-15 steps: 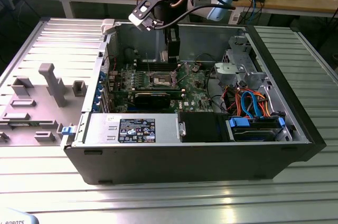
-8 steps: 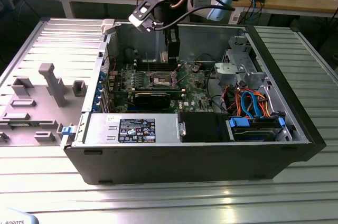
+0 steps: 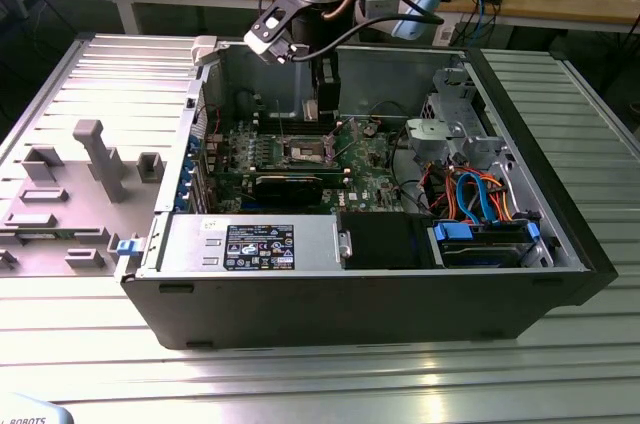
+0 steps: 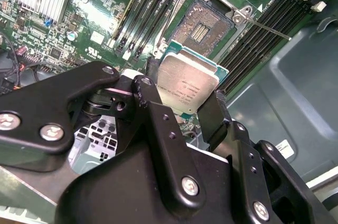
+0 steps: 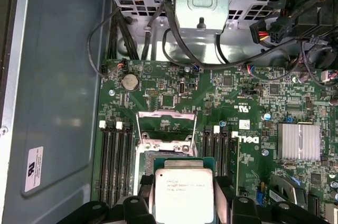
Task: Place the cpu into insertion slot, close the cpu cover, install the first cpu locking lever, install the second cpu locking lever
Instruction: 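Place the cpu into insertion slot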
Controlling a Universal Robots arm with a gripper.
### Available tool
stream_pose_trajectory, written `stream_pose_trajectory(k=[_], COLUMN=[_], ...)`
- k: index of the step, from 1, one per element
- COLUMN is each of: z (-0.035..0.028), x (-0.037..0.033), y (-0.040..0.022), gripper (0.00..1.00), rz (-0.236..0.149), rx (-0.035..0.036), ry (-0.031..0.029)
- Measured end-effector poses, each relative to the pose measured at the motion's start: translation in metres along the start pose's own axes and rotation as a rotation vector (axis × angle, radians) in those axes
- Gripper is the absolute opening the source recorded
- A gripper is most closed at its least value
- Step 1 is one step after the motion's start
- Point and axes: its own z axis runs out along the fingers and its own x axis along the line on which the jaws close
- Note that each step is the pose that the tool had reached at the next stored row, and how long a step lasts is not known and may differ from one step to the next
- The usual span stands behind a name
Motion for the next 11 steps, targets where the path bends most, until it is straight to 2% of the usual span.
stream_pose_trajectory(k=[5,11], z=[0.0057,0.0091], x=[0.0001,0.0], y=[-0.0029,-0.0042], gripper=[0.54,0.54], rz=[0.004,0.043], rx=[0.0,-0.0002], ry=[-0.0025,-0.0067])
